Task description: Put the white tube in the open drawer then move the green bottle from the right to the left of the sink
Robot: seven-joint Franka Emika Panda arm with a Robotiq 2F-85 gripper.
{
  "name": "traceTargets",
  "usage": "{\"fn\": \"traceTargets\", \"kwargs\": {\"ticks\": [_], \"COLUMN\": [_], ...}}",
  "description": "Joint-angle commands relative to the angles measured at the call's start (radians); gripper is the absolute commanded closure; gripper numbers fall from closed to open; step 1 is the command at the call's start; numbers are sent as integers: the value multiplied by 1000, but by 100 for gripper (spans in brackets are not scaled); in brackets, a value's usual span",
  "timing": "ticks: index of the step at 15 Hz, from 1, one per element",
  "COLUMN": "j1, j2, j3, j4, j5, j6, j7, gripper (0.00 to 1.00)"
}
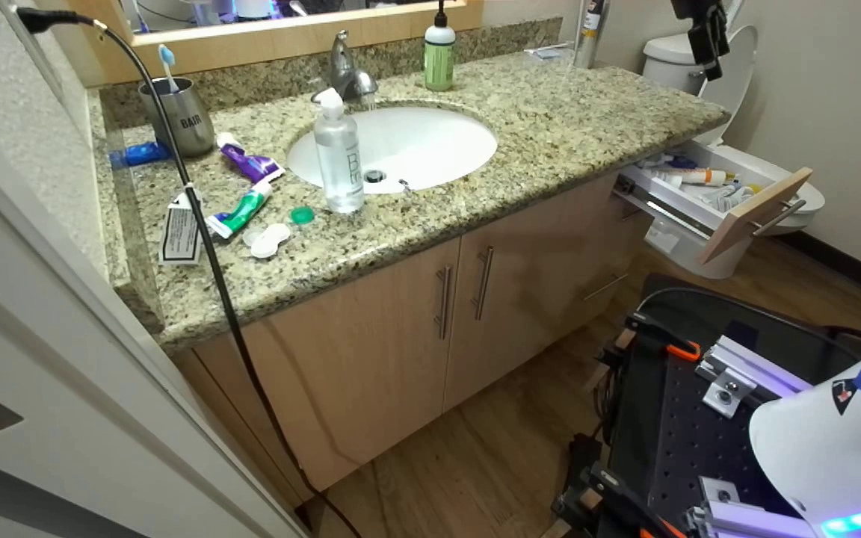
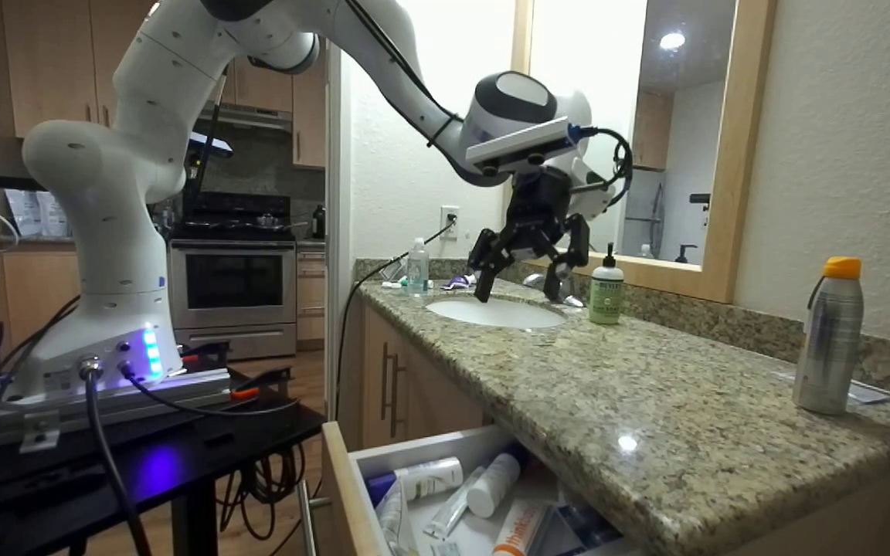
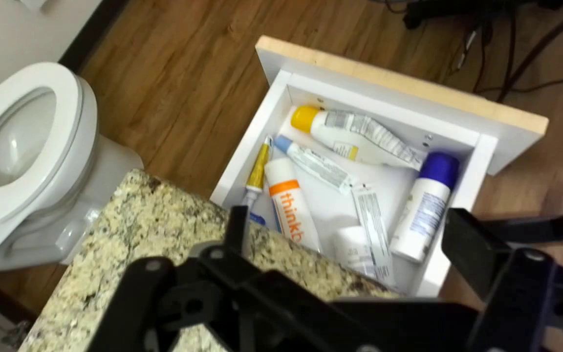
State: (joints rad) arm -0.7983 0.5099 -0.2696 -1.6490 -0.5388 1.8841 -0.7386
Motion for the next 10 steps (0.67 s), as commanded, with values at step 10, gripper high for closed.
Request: {"fn": "traceTargets", "kwargs": {"ticks": [10], "j1": [133], "j2": [-176], "j3": [21], "j4": [-26], "j5": [430], "j6": [77], "j7": [92], "gripper": [0]}}
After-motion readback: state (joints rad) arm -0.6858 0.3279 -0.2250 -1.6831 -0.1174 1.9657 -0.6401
